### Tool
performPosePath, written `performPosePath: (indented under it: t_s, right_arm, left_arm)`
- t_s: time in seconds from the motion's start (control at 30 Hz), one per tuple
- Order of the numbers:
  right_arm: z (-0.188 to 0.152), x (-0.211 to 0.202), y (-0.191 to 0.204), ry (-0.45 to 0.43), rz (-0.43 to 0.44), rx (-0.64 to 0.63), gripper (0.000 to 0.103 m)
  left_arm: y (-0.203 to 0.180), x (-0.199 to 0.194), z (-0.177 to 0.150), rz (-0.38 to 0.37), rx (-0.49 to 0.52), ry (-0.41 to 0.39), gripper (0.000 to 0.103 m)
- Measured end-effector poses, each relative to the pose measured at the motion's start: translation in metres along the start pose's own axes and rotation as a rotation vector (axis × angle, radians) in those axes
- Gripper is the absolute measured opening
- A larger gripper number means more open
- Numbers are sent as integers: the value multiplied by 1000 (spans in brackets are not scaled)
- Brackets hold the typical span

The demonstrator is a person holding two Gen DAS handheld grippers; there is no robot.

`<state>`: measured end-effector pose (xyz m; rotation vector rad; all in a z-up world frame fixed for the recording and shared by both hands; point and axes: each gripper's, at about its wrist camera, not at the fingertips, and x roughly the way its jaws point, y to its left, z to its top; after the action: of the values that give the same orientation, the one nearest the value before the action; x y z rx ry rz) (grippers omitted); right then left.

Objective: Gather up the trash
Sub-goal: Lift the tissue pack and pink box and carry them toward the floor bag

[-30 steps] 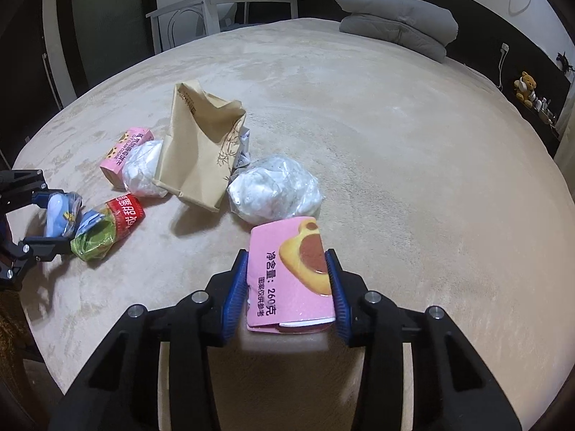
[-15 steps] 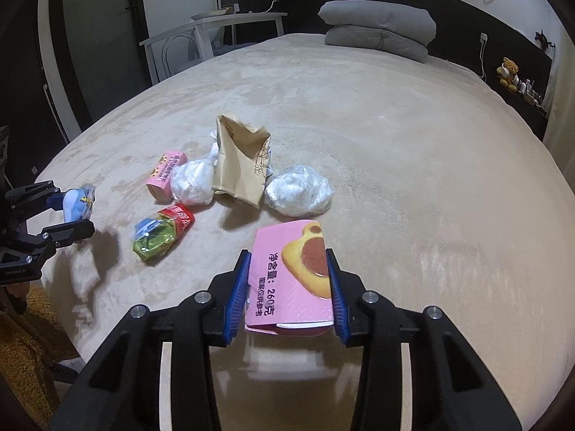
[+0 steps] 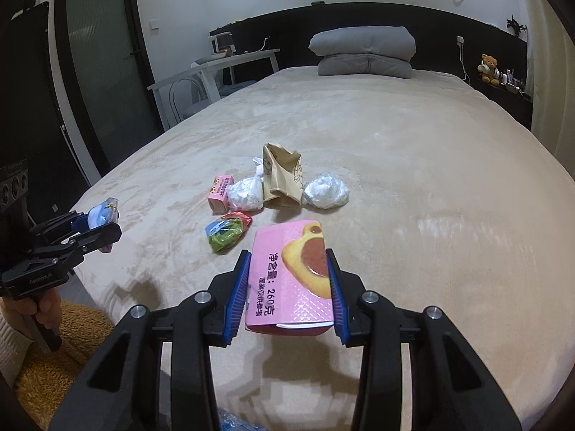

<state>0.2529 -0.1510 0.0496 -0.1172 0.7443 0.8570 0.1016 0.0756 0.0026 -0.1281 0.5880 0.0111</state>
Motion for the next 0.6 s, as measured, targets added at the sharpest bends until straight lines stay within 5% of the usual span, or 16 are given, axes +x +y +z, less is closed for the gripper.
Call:
performPosePath:
  t_s: [0.6]
  right_arm:
    - [-70, -65, 40, -38, 16, 42, 41]
  left_arm:
    - [-39, -51, -52, -19, -61, -36, 47]
